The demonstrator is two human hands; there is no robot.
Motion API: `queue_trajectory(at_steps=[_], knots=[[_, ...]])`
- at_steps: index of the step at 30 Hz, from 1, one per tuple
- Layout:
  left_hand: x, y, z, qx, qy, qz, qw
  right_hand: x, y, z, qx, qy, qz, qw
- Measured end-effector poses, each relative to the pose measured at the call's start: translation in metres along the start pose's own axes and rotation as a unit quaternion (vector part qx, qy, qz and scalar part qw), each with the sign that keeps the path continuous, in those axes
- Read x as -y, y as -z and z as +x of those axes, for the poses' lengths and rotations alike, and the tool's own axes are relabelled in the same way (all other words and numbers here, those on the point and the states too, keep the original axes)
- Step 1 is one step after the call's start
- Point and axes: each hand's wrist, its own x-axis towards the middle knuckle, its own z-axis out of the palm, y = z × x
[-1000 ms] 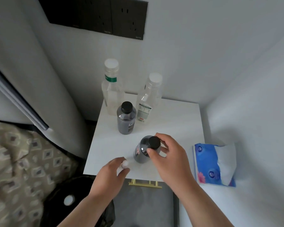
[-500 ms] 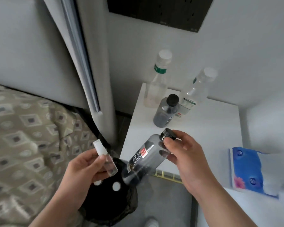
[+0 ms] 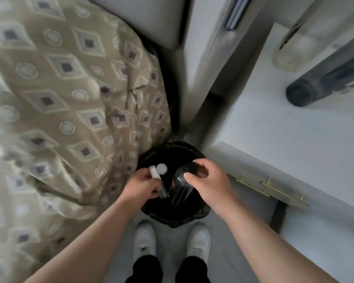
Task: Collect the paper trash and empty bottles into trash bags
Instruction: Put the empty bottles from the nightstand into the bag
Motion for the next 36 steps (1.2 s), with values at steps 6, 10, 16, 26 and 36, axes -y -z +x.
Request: queue_trajectory(at_steps=[6,10,16,26,36], knots=[[0.038,-0.017,0.05,-0.063,-0.068,0.319,0.943,-0.038,-0.028,0.031,0.023,-0.017,-0.088,0.996],[0.052,-0.026,0.07,-0.038,-0.106,0.375,0.92,-0.058,-0.038,0.044,0.055,-0.037,-0.171,0.983],[0.062,-0.037,0.096,0.003,-0.072,0.459,0.885,-0.076,-0.051,0.065,0.131,-0.02,-0.375,0.917],[0.067,-0.049,0.12,0.098,-0.044,0.706,0.7,-0.088,-0.075,0.085,0.173,0.115,-0.668,0.714],[0.079,-0.052,0.138,0.137,-0.03,0.809,0.571,-0.098,-0.092,0.091,0.195,0.103,-0.687,0.692]])
